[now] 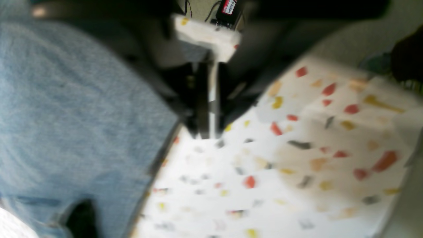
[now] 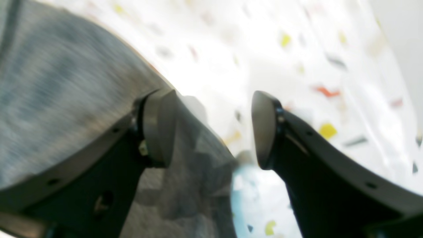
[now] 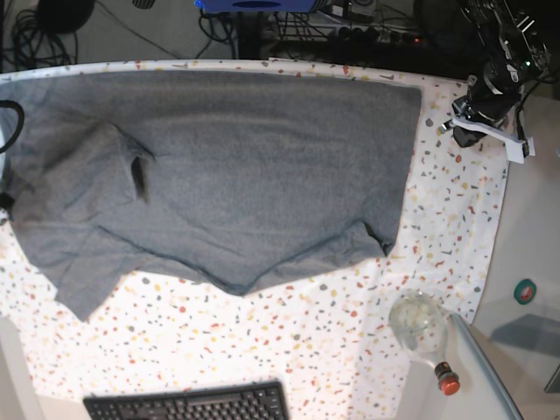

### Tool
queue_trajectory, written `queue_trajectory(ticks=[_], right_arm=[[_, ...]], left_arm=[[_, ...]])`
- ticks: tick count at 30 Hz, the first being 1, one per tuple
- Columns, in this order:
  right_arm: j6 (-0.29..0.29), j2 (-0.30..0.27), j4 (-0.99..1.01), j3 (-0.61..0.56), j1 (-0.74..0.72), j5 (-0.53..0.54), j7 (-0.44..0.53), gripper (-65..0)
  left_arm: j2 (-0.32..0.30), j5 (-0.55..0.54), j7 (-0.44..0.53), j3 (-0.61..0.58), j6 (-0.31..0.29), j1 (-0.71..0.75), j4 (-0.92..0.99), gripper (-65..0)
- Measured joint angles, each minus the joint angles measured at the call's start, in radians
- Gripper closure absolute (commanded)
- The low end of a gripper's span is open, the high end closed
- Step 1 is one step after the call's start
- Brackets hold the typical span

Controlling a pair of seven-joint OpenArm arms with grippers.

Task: Layout the t-shirt on the table in an organized manner, then fold the t-shirt properly
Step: 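Release the shirt and reposition both grippers at the shirt's side edges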

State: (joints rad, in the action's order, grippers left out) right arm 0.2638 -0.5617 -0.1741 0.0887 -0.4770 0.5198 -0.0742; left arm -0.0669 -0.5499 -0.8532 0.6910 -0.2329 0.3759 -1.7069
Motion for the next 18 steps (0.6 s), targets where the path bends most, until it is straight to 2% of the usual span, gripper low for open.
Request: queue_trajectory(ticks=[2, 4, 9, 10, 11, 13, 14, 18], right_arm=[[-0.003, 0.011, 0.001, -0.002, 0.007, 0.001, 0.005, -35.1], [-0.003, 0.025, 0.001, -0.002, 0.013, 0.004, 0.006, -35.1], [-0.004, 0.039, -0.002, -0.002, 0.027, 0.004, 0.042, -33.8], [-0.004, 0.039, -0.002, -0.002, 0.027, 0.004, 0.042, -30.2], [-0.007, 0.039, -0.001, -0.002, 0.027, 0.004, 0.043, -23.4], [-0.011, 0.039, -0.006, -0.001, 0.035, 0.008, 0.045, -2.9], [-0.007, 0.041, -0.011, -0.001, 0.042, 0.017, 0.046, 0.0], [-0.008, 0.052, -0.081, 0.003, 0.075, 0.015, 0.031, 0.0]], left_arm=[[0.000, 0.000, 0.001, 0.028, 0.000, -0.002, 0.011, -14.3], [0.000, 0.000, 0.001, 0.049, 0.000, -0.005, 0.016, -16.6], [-0.002, 0.000, 0.001, 0.059, 0.000, -0.006, 0.017, -16.9], [-0.002, 0.000, 0.001, 0.059, 0.000, -0.007, 0.016, -16.9], [-0.003, 0.000, 0.001, 0.058, 0.000, -0.007, 0.016, -16.9], [-0.003, 0.000, 0.001, 0.058, 0.000, -0.007, 0.017, -16.9], [-0.002, -0.001, 0.001, 0.058, 0.000, -0.007, 0.017, -16.9], [-0.003, 0.000, 0.001, 0.058, 0.000, -0.005, 0.017, -16.8]])
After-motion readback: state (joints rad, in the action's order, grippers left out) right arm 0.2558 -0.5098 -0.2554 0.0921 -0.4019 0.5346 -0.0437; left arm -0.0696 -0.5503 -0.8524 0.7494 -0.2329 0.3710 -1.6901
